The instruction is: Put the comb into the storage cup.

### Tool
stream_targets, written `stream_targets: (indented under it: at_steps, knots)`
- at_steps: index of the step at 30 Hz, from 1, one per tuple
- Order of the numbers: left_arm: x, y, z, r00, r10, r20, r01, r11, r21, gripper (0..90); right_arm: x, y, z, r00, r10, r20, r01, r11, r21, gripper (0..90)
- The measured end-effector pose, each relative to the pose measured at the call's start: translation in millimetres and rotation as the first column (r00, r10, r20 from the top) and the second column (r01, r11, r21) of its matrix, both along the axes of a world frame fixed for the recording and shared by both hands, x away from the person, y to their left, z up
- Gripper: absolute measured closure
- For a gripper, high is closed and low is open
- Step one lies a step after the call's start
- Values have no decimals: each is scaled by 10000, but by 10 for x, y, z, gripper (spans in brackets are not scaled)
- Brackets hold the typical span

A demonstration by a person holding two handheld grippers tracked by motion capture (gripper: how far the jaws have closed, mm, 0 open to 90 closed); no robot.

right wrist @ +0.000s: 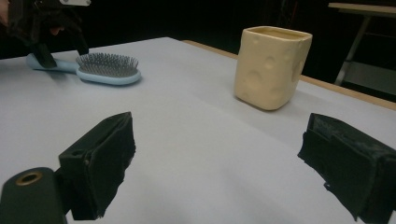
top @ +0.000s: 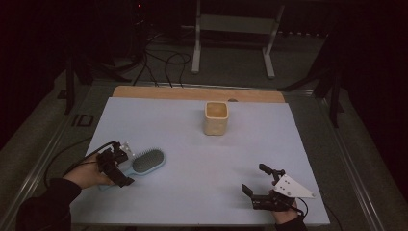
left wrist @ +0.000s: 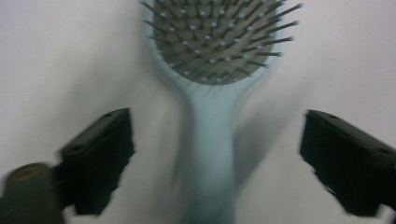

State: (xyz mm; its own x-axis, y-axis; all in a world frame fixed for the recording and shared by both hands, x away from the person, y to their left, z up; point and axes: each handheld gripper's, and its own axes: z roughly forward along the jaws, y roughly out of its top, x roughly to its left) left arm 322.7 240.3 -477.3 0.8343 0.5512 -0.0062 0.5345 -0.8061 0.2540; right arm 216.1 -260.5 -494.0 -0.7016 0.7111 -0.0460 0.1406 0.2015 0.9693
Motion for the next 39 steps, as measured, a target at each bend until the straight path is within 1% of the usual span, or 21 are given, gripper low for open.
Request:
stream_targets:
  at_steps: [1, 2, 4, 6, 9, 10, 12, 14, 16, 18, 19, 23, 24, 25, 26, 28, 33, 37, 39]
  knots:
    - [1, 0, -7, 10000, -67, -14, 67, 10000, 11, 177, 0, 1, 0, 10000, 5, -6, -5, 10000, -3, 93]
    - [1, -2, -13, 10000, -60, 41, 60, 10000, 13, 196, -2, 3, 0, 10000, 2, -11, -2, 10000, -15, 93]
    - [10, -1, -19, 9999, -108, 29, 108, 9999, 66, 237, -3, 5, 0, 10000, -6, -10, 6, 10000, -11, 93]
    - [24, 6, -19, 10000, -27, -17, 27, 10000, 49, 245, -2, 4, 0, 10000, 5, -12, -5, 10000, -22, 93]
    - [35, 7, -25, 9999, -99, -137, 99, 9999, 41, 272, -4, 6, 1, 10000, -6, -13, 6, 10000, 3, 93]
    - [36, 6, -28, 9997, -119, -194, 120, 9999, 71, 310, -2, 5, 1, 10000, 3, 7, -3, 10000, -5, 93]
    - [32, -7, -34, 9998, -201, -33, 202, 9996, 213, 317, -2, 5, 1, 10000, 6, 4, -6, 10000, -1, 93]
    - [37, -14, -33, 9998, -158, 76, 156, 9995, 278, 363, -2, 5, 1, 10000, 3, 12, -3, 10000, -8, 93]
    - [43, -20, -37, 9998, -170, 42, 169, 9993, 321, 403, -2, 4, 1, 10000, -3, 14, 3, 10000, -1, 93]
    - [43, -28, -48, 9998, -204, 8, 204, 9995, 257, 446, -1, 4, 1, 10000, 3, 37, -3, 10000, -16, 93]
    - [45, -30, -51, 9997, -253, -41, 254, 9992, 314, 457, -2, 2, 2, 10000, 10, 39, -10, 10000, -7, 93]
    - [42, -34, -67, 9989, -438, -141, 442, 9985, 312, 512, -1, -3, 2, 10000, 4, 22, -4, 10000, -1, 93]
    - [40, -34, -68, 9988, -456, -188, 461, 9985, 287, 539, 1, -2, 1, 10000, 11, 50, -11, 10000, 1, 93]
    - [38, -36, -71, 9988, -473, -131, 477, 9984, 293, 574, -1, 2, 1, 10000, 7, 39, -7, 10000, 3, 93]
    - [38, -39, -73, 9990, -424, -114, 427, 9986, 315, 578, -2, 2, 2, 10000, 4, 41, -4, 10000, -13, 93]
    - [36, -46, -75, 9986, -517, -148, 521, 9982, 304, 602, -3, 0, 4, 10000, -7, 50, 7, 10000, -2, 93]
    - [50, -64, -98, 9978, -580, -332, 594, 9974, 415, 640, -3, 0, 4, 10000, -5, 36, 5, 10000, 11, 93]
    - [59, -93, -93, 9968, -641, -480, 671, 9956, 648, 666, -6, 0, 6, 10000, -9, 39, 9, 10000, 17, 93]
    - [64, -107, -96, 9967, -594, -544, 633, 9954, 723, 667, -4, 1, 5, 10000, -8, 38, 8, 10000, 26, 93]
